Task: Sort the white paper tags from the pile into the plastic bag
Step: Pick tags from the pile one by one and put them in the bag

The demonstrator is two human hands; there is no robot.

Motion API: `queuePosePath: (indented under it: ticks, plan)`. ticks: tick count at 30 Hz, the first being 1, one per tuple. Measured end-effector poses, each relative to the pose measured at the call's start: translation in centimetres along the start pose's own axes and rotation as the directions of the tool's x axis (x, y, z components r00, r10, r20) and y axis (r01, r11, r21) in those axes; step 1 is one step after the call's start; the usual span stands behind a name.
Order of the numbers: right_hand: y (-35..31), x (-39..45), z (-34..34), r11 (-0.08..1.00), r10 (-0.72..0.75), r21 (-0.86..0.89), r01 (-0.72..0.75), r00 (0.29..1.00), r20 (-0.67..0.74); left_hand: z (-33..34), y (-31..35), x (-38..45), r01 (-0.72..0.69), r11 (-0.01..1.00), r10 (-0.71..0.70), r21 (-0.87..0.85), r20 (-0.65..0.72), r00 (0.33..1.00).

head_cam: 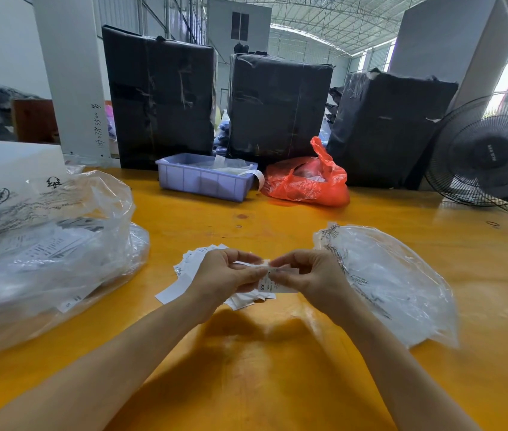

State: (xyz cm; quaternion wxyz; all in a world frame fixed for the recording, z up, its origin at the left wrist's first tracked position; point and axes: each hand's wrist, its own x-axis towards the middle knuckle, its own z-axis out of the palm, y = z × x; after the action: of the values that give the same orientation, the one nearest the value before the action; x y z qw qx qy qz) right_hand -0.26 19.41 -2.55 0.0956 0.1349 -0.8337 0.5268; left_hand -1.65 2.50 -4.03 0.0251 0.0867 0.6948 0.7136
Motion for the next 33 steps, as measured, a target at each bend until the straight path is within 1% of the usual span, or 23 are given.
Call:
queuePosePath:
  ticks: [2,4,6,8,10,13,15,17,20,22,24,26,28,31,33]
  plan:
    - [0.0,-0.1,0.2,1.0,0.006,0.02,-0.006,1.0,0.015,0.3,0.0,-0.4,0.003,1.0,-0.003,-0.009,0.039,0.999]
    - [0.0,-0.1,0.3,1.0,-0.002,0.027,0.003,0.999,-0.035,0.7,0.0,-0.7,0.017,0.999,-0.014,-0.043,0.065,0.998]
    - [0.1,0.1,0.1,0.999,0.001,0.038,0.004,0.993,-0.122,0.9,0.1,-0.6,0.026,0.997,-0.024,-0.073,0.034,0.999]
    - [0.2,0.2,0.0,1.0,-0.007,0.015,0.009,0.986,-0.165,0.8,0.1,-0.5,0.035,0.994,-0.038,-0.107,-0.027,0.999]
    - [0.1,0.1,0.4,1.0,-0.027,-0.01,0.026,0.99,-0.138,0.7,-0.1,-0.4,0.053,0.99,-0.062,-0.129,-0.073,0.995]
    - [-0.1,-0.3,1.3,0.993,-0.088,-0.086,0.079,0.991,-0.101,0.8,-0.2,-0.5,0.082,0.984,-0.099,-0.158,-0.104,0.99]
    - [-0.2,-0.4,1.7,0.987,-0.114,-0.127,0.101,0.988,-0.103,0.9,-0.2,-0.4,0.108,0.965,-0.143,-0.239,-0.133,0.981]
    - [-0.2,-0.4,1.8,0.987,-0.097,-0.133,0.085,0.991,-0.09,1.0,0.0,-0.5,0.128,0.929,-0.195,-0.348,-0.167,0.966]
    - [-0.4,-0.7,2.1,0.992,-0.068,-0.11,0.062,0.996,-0.055,1.1,0.6,-0.7,0.16,0.898,-0.241,-0.41,-0.153,0.958]
    - [-0.5,-0.8,2.3,0.998,-0.03,-0.053,0.028,0.998,-0.047,1.3,0.9,-0.8,0.171,0.884,-0.239,-0.434,-0.108,0.965]
    - [-0.6,-0.6,2.2,0.992,0.071,0.105,-0.065,0.996,-0.055,1.2,1.0,-0.8,0.18,0.881,-0.233,-0.438,-0.07,0.97]
    - [-0.4,-0.3,1.7,0.934,0.199,0.311,-0.178,0.979,-0.038,1.0,1.0,-0.7,0.2,0.897,-0.232,-0.394,-0.035,0.972]
    - [-0.4,-0.1,1.3,0.864,0.277,0.44,-0.242,0.961,-0.015,0.7,1.2,-0.5,0.222,0.922,-0.238,-0.317,-0.01,0.971]
    - [-0.2,0.1,0.9,0.819,0.304,0.522,-0.24,0.952,-0.04,0.1,1.5,-0.2,0.253,0.944,-0.256,-0.21,0.015,0.967]
    - [-0.2,0.0,0.8,0.819,0.299,0.529,-0.224,0.952,-0.06,-0.2,1.3,-0.1,0.224,0.971,-0.221,-0.084,0.048,0.974]
